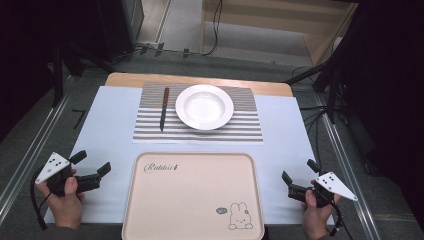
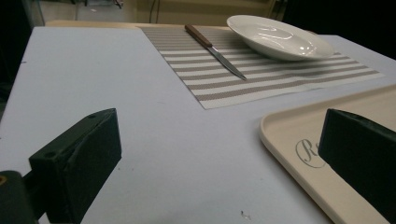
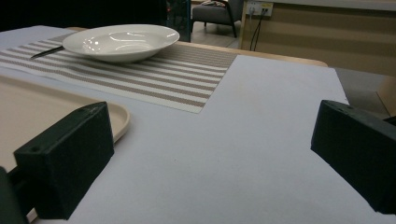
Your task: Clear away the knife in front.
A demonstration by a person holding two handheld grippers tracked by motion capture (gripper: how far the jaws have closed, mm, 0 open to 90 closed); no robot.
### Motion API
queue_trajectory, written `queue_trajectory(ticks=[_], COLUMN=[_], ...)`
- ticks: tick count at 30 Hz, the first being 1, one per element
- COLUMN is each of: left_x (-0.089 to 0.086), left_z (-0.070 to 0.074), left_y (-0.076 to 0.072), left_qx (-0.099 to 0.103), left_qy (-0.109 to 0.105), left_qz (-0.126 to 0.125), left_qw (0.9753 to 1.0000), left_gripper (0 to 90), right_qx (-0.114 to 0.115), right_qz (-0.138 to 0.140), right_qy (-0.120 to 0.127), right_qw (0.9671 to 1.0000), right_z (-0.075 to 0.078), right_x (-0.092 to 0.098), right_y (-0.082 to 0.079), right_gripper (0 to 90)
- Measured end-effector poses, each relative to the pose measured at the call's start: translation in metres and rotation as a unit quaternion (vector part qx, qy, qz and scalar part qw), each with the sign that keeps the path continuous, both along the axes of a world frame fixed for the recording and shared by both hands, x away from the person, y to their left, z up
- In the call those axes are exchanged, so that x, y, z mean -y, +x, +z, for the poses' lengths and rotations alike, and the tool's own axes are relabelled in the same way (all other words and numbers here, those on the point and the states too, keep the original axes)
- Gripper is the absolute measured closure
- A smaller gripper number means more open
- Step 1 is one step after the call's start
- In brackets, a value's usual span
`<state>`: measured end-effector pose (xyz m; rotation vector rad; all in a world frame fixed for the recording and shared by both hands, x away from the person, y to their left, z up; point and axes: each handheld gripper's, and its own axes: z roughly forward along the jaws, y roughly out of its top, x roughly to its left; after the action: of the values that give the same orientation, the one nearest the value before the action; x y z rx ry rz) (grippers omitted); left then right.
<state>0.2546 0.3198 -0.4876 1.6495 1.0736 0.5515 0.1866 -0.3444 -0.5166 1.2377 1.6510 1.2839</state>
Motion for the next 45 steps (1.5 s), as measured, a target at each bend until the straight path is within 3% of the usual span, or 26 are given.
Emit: queue_trajectory(ticks=[7,17,23,31,38,45], left_x=[0.010,0.035,0.064,0.087,0.099,0.113], left_z=[0.017,0.040,0.062,0.084,0.091,0.090], left_y=[-0.003,0.009,0.030,0.056,0.077,0.108], left_qx=[0.012,0.013,0.014,0.008,0.000,-0.028], left_qy=[0.003,-0.003,0.019,0.024,0.032,0.031], left_qz=[0.007,-0.022,-0.048,-0.062,-0.069,-0.074], left_qw=[0.9999,0.9997,0.9985,0.9977,0.9971,0.9964], left_gripper=[0.4,0.0,0.0,0.0,0.0,0.0], right_qx=[0.004,0.002,0.006,0.010,0.011,0.013], right_qz=[0.009,0.011,0.015,0.023,0.023,0.024], right_qy=[0.002,0.000,-0.001,0.000,0.000,-0.001], right_qw=[1.0000,0.9999,0.9999,0.9997,0.9997,0.9996], right_z=[0.000,0.000,0.000,0.000,-0.001,-0.001], right_x=[-0.001,-0.002,-0.002,-0.002,-0.001,-0.002], right_y=[-0.001,-0.001,-0.001,-0.002,-0.002,-0.002], right_gripper=[0.0,0.0,0.0,0.0,0.0,0.0])
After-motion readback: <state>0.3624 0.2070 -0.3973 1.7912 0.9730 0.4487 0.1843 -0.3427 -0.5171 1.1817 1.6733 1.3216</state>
